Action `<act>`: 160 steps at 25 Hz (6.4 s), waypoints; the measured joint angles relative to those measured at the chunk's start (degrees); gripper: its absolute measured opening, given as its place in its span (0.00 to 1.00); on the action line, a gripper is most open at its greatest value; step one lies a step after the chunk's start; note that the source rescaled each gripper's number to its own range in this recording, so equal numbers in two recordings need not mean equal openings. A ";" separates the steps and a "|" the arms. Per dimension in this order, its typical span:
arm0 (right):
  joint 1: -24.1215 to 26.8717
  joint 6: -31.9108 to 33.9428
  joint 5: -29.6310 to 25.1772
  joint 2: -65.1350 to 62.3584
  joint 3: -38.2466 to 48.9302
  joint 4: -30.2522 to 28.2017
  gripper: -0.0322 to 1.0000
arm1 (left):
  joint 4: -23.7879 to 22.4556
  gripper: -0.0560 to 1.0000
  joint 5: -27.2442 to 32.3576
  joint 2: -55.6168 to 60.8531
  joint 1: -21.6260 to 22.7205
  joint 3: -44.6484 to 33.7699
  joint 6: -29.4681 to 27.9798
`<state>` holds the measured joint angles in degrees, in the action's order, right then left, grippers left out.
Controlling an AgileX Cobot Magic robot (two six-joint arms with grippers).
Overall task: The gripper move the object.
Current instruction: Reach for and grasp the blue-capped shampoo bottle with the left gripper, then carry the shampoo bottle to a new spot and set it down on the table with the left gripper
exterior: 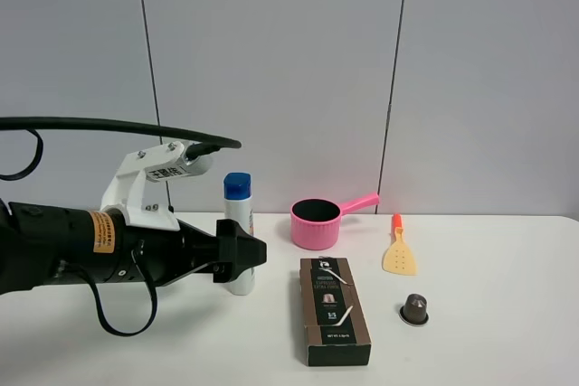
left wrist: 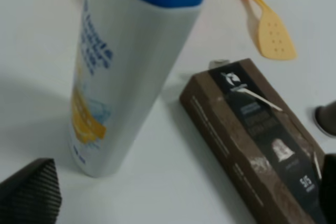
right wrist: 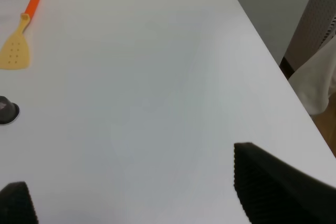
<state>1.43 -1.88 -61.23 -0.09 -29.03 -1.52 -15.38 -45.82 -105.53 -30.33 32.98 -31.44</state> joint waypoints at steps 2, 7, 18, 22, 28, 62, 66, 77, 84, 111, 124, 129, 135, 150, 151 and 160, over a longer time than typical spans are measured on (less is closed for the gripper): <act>0.00 0.00 0.00 0.00 0.00 0.00 1.00 | 0.94 1.00 -0.40 -1.01 0.00 0.97 1.01; 0.00 0.00 0.00 0.00 0.00 0.00 1.00 | 6.60 1.00 -1.00 -3.04 0.00 3.28 1.93; 0.00 0.00 0.00 0.00 0.00 0.00 1.00 | 17.43 1.00 -2.04 -3.50 -1.18 4.36 6.88; 0.00 0.00 0.00 0.00 0.00 0.00 1.00 | 21.94 1.00 -3.50 -3.50 -3.47 4.41 11.08; 0.00 0.00 0.00 0.00 0.00 0.00 1.00 | 25.03 1.00 -4.30 -6.06 -4.17 7.55 15.67; 0.00 0.00 0.00 0.00 0.00 0.00 1.00 | 30.58 1.00 -10.81 -18.54 -5.85 17.28 24.03; 0.00 0.00 0.00 0.00 0.00 0.00 1.00 | 31.78 1.00 -11.26 -19.11 -5.91 17.55 24.27; 0.00 0.00 0.00 0.00 0.00 0.00 1.00 | 32.51 1.00 -13.83 -22.11 -5.91 20.17 25.96; 0.00 0.00 0.00 0.00 0.00 0.00 1.00 | 32.57 0.99 -13.89 -23.09 -5.91 20.88 25.97; 0.00 0.00 0.00 0.00 0.00 0.00 1.00 | 30.61 0.33 -13.83 -23.11 -5.91 20.88 31.44; 0.00 0.00 0.00 0.00 0.00 0.00 1.00 | 13.23 0.32 -13.41 -21.60 -2.66 20.88 20.73; 0.00 0.00 0.00 0.00 0.00 0.00 1.00 | 7.56 0.31 -13.30 -21.33 -1.21 20.88 16.08; 0.00 0.00 0.00 0.00 0.00 0.00 1.00 | 2.54 0.31 -13.30 -19.24 -0.30 20.83 14.95; 0.00 0.00 0.00 0.00 0.00 0.00 1.00 | -21.48 0.31 -11.31 -6.38 2.75 23.37 5.38; 0.00 0.00 0.00 0.00 0.00 0.00 1.00 | -24.57 0.31 -10.73 -5.97 2.75 24.68 2.86; 0.00 0.00 0.00 0.00 0.00 0.00 1.00 | -49.38 0.30 -7.32 -6.80 0.44 46.41 -21.80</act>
<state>1.43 -1.88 -61.23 -0.09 -29.03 -1.52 -64.76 -53.13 -112.33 -29.89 79.39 -53.23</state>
